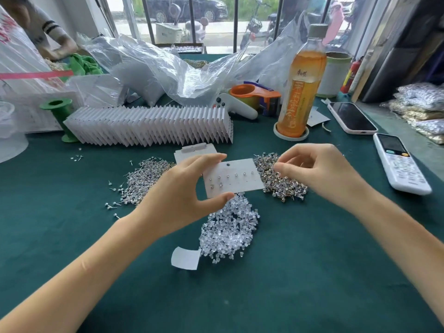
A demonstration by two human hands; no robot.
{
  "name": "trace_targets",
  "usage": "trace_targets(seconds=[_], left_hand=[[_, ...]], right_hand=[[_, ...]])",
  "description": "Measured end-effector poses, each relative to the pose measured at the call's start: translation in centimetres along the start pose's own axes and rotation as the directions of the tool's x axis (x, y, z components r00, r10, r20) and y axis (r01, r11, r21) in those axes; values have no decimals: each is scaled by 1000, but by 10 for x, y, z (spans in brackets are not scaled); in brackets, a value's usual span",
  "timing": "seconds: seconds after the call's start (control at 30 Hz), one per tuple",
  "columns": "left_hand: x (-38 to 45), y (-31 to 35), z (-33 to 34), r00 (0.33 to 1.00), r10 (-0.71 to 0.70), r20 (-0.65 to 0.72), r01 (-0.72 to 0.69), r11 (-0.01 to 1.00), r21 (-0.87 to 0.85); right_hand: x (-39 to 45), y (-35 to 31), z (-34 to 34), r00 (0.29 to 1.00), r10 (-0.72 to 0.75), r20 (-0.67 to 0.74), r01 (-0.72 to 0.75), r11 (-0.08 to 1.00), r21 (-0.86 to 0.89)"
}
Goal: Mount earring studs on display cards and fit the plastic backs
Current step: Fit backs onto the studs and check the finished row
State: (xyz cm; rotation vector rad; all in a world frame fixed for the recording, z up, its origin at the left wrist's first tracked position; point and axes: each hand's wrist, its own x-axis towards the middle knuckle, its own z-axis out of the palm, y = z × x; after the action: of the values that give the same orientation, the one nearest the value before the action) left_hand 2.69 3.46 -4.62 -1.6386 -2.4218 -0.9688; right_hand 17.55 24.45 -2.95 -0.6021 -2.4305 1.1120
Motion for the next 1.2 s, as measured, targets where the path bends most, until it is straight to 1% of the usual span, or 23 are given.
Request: trace_targets(seconds=[0.03, 0.07, 0.13, 0.3, 0.37, 0.47, 0.53, 0.67, 0.73, 0.83, 0.9, 1.0, 1.1, 1.2], left_hand=[[-1, 0, 1, 1000, -5, 12, 5, 1000, 10], [-1, 1, 2, 1000, -9, 24, 8, 1000, 18], [-2, 2, 5, 999, -9, 45, 8, 1000, 23], [-5, 2, 9, 998, -3, 63, 3, 1000, -4], [-4, 1, 10, 998, -1, 65, 0, 1000, 13], [-5, -1, 10, 997, 2, 72, -5, 999, 40], [-5, -1, 10, 997, 1, 79, -4, 999, 36], [-5, -2, 12, 996, 0, 93, -4, 999, 41], [-5, -1, 12, 995, 3, 97, -7, 999, 35], [-6, 1, 12, 995, 0, 103, -2, 1000, 17], [-7, 3, 13, 994, 2, 107, -3, 1000, 16], [-7, 5, 14, 993, 18, 116, -20, 1000, 12], [-7, 8, 15, 993, 44, 108, -43, 999, -9], [-7, 9, 15, 993, 54, 109, -54, 999, -4]], right_hand=[[1, 5, -7, 999, -34, 20, 37, 992, -123], [1, 10, -11, 996, -54, 67, 67, 976, -209], [0, 13, -10, 985, -58, 162, 105, 947, -305], [-1, 11, -18, 971, 1, 240, 105, 896, -432], [-5, 9, -16, 966, 17, 259, 124, 846, -519], [-8, 7, -7, 970, -13, 242, 162, 777, -608], [-8, 6, -3, 972, -51, 229, 186, 764, -618], [-10, 5, 1, 970, -86, 228, 208, 778, -593], [-11, 4, 0, 969, -109, 222, 216, 811, -544], [-12, -1, -1, 965, -188, 183, 241, 910, -336], [-14, -7, 1, 960, -238, 148, 265, 940, -213], [-16, -11, 9, 956, -268, 118, 279, 957, -84], [-17, -13, 17, 958, -263, 115, 260, 965, 36], [-20, -16, 25, 945, -291, 149, 284, 956, 68]])
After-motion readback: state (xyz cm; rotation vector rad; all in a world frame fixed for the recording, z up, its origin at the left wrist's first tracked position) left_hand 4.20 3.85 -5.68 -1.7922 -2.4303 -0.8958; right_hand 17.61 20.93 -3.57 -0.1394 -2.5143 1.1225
